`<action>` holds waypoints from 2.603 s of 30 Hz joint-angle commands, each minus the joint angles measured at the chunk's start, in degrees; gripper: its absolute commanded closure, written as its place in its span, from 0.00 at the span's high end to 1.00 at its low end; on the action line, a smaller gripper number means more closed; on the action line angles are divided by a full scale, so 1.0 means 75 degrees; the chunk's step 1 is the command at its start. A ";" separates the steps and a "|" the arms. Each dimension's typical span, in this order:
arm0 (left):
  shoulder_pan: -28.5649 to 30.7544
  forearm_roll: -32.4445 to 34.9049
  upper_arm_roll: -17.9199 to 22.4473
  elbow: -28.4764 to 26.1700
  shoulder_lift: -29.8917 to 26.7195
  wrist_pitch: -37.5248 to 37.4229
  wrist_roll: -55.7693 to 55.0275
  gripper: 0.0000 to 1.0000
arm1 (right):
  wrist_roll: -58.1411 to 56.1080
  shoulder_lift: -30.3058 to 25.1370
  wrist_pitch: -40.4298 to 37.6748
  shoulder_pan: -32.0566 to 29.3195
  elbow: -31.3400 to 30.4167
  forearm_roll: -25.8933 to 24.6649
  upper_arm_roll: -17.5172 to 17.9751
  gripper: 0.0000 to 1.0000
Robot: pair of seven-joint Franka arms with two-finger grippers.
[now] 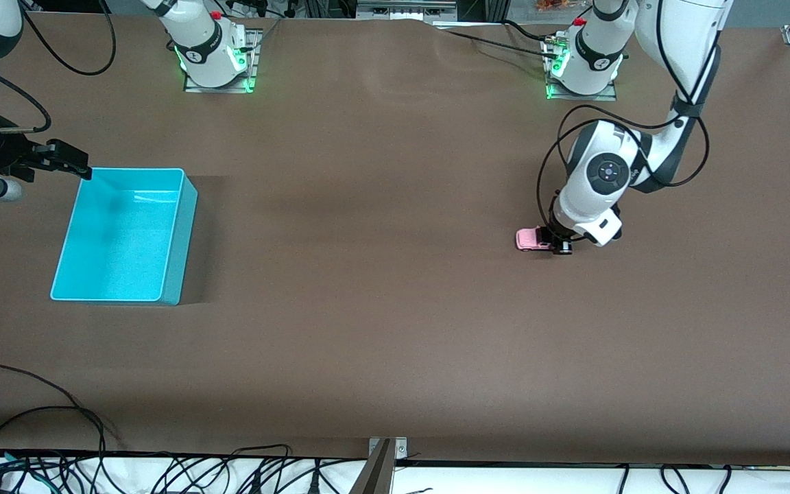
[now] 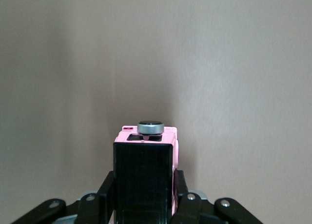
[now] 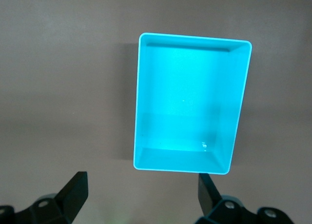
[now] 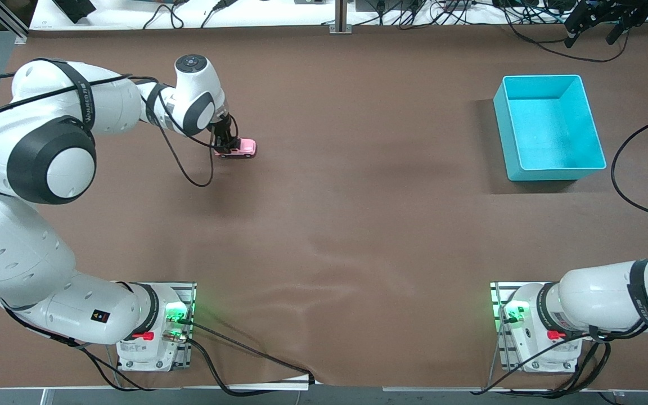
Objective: Wind and store pink jeep toy
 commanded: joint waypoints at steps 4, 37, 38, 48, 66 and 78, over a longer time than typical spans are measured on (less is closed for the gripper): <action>0.0721 0.0482 0.0037 0.0014 0.0235 0.0226 0.0499 0.24 | -0.0050 0.0029 -0.0017 0.0017 0.0123 -0.0032 -0.0016 1.00; 0.2702 0.1478 0.0037 0.0073 0.0399 0.0226 0.1848 0.40 | -0.0050 0.0029 -0.0040 0.0005 0.0123 -0.0032 -0.0016 1.00; 0.2713 0.1466 0.0037 0.0085 0.0399 0.0226 0.1848 0.46 | -0.0050 0.0029 -0.0029 0.0005 0.0123 -0.0032 -0.0016 1.00; 0.2725 0.1454 0.0048 0.0576 0.0212 -0.0287 0.1848 1.00 | -0.0050 0.0029 -0.0005 0.0017 0.0123 -0.0020 -0.0016 1.00; 0.2678 0.0729 -0.0362 0.2954 -0.0574 -0.4296 0.3040 1.00 | -0.0050 0.0018 -0.0029 0.0005 0.0123 -0.0032 -0.0016 1.00; 0.2713 0.0107 -0.0350 0.4748 -0.0773 -0.5668 0.6251 1.00 | -0.0038 0.0018 -0.0017 -0.0006 0.0123 -0.0020 -0.0028 1.00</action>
